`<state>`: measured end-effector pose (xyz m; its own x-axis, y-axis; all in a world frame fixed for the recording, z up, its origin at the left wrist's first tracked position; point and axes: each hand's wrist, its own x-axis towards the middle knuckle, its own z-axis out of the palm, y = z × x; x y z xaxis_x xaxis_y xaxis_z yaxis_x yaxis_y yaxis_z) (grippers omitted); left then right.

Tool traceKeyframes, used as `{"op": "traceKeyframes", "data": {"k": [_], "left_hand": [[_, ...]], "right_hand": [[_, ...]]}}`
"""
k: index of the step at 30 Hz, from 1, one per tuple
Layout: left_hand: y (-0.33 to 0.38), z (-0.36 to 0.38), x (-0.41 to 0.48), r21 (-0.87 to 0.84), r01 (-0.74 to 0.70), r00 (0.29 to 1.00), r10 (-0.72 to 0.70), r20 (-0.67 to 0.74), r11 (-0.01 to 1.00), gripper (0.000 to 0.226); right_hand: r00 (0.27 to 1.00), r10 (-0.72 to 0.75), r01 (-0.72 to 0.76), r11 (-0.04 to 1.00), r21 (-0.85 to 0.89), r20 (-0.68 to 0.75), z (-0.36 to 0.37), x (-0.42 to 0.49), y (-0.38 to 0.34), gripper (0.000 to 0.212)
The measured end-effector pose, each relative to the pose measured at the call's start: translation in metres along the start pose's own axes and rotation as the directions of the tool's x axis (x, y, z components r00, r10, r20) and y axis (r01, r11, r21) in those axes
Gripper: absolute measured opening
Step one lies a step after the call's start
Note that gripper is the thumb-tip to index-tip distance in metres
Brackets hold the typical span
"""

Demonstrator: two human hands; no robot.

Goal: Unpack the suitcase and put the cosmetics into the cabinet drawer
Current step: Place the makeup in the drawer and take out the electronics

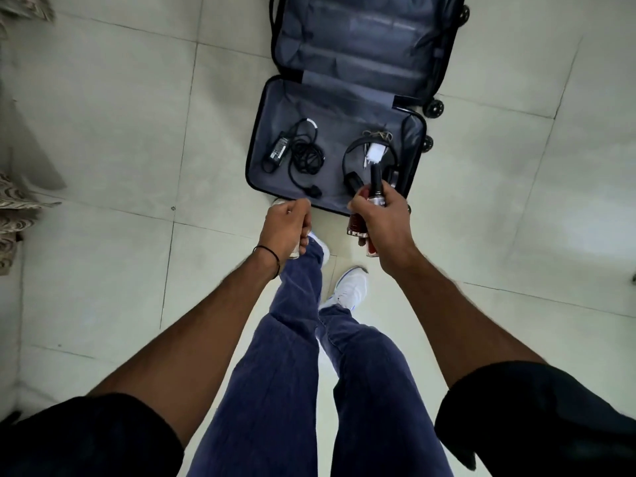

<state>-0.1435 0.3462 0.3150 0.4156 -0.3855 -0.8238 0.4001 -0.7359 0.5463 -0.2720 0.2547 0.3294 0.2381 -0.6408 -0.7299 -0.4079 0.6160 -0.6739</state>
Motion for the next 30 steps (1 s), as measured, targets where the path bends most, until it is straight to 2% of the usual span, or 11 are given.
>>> {"op": "traceKeyframes", "data": {"k": [8,15,17,21,24,30], "left_hand": [[-0.005,0.012,-0.153,-0.091,-0.098,0.994,0.102,0.038,0.991,0.036],[-0.036,0.019,-0.304,-0.032,-0.186,0.952,0.188,0.240,0.982,0.038],[-0.049,0.026,-0.343,0.002,-0.233,0.920,0.220,0.325,0.972,0.038],[-0.084,0.052,-0.429,0.042,-0.283,0.842,0.227,0.490,0.958,0.038],[-0.105,0.083,-0.488,0.114,-0.317,0.745,0.172,0.644,0.942,0.040],[-0.158,0.172,-0.599,0.260,-0.454,0.601,0.077,0.796,0.852,0.035]], "right_hand": [[0.993,-0.116,0.117,0.992,0.049,-0.017,-0.067,-0.153,-0.005,0.016],[0.973,-0.197,0.211,0.971,0.114,-0.124,-0.121,-0.340,0.012,0.013],[0.952,-0.238,0.266,0.955,0.135,-0.192,-0.136,-0.395,0.027,0.014],[0.903,-0.228,0.311,0.932,0.189,-0.364,-0.162,-0.502,0.078,0.012],[0.849,-0.183,0.345,0.903,0.256,-0.496,-0.188,-0.565,0.122,0.012],[0.724,-0.086,0.448,0.813,0.371,-0.685,-0.268,-0.667,0.210,0.012]]}}
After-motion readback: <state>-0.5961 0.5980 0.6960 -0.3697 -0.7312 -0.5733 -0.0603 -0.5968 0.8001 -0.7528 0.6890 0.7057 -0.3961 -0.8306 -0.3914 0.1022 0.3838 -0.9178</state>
